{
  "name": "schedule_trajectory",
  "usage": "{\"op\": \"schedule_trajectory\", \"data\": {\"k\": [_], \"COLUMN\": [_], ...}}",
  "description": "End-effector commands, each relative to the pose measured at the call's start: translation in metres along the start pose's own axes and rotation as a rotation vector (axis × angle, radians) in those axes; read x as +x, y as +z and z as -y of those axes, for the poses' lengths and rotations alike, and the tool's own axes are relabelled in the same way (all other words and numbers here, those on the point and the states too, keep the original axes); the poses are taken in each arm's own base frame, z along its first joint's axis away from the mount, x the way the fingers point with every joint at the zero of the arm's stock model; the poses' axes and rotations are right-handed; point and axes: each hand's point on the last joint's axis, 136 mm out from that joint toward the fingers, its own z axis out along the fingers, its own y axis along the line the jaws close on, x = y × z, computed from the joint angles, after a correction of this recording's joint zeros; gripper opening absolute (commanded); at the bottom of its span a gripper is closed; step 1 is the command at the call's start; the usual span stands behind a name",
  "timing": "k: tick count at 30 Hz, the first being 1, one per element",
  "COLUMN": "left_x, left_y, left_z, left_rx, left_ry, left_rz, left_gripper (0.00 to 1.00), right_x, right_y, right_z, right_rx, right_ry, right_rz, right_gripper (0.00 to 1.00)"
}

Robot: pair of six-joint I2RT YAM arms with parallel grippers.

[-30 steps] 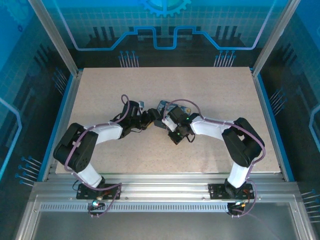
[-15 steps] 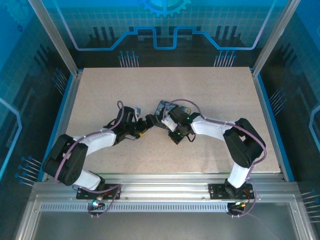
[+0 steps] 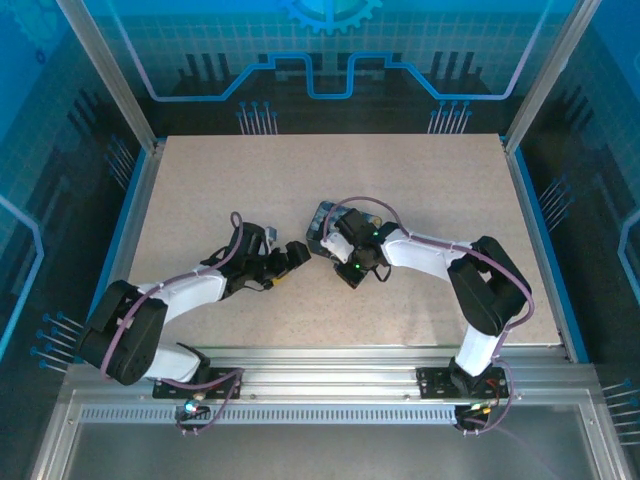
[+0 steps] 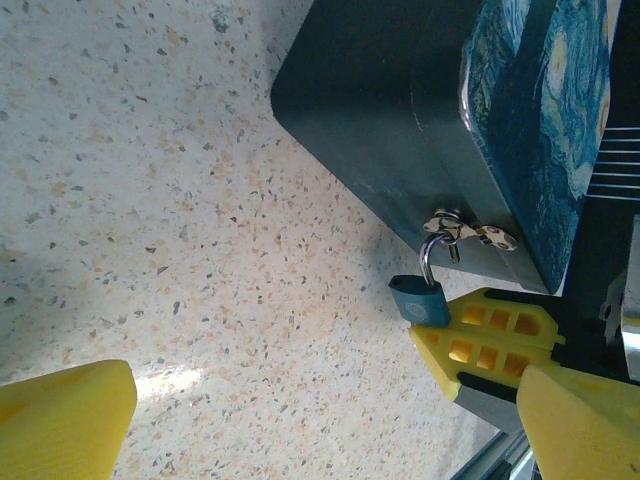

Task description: Unlock the padlock with the key

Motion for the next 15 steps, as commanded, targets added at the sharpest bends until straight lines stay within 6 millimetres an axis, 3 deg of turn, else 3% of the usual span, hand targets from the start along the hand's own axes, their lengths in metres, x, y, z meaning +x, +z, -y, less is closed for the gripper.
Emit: {"op": "schedule_trajectory", "data": {"k": [1, 15], "left_x": [0.0006, 0.0036], "left_y": [-0.0051, -0.0067], "left_z": [0.0036, 0.0026], "left_rx": [0.011, 0.012], "left_ry": [0.019, 0.020], "left_rz": [-0.007, -0.015], "left_gripper": [0.99, 0.99], "right_x": [-0.0054, -0.0141], "right_y": [-0.0056, -0.0039], "right_z": [-0.0063, 0.0022], "right_rx": [-0.029, 0.018], "right_ry": [-0.023, -0.075], "right_rz": [0.008, 0.008], "right_gripper": [0.00, 0.00]}}
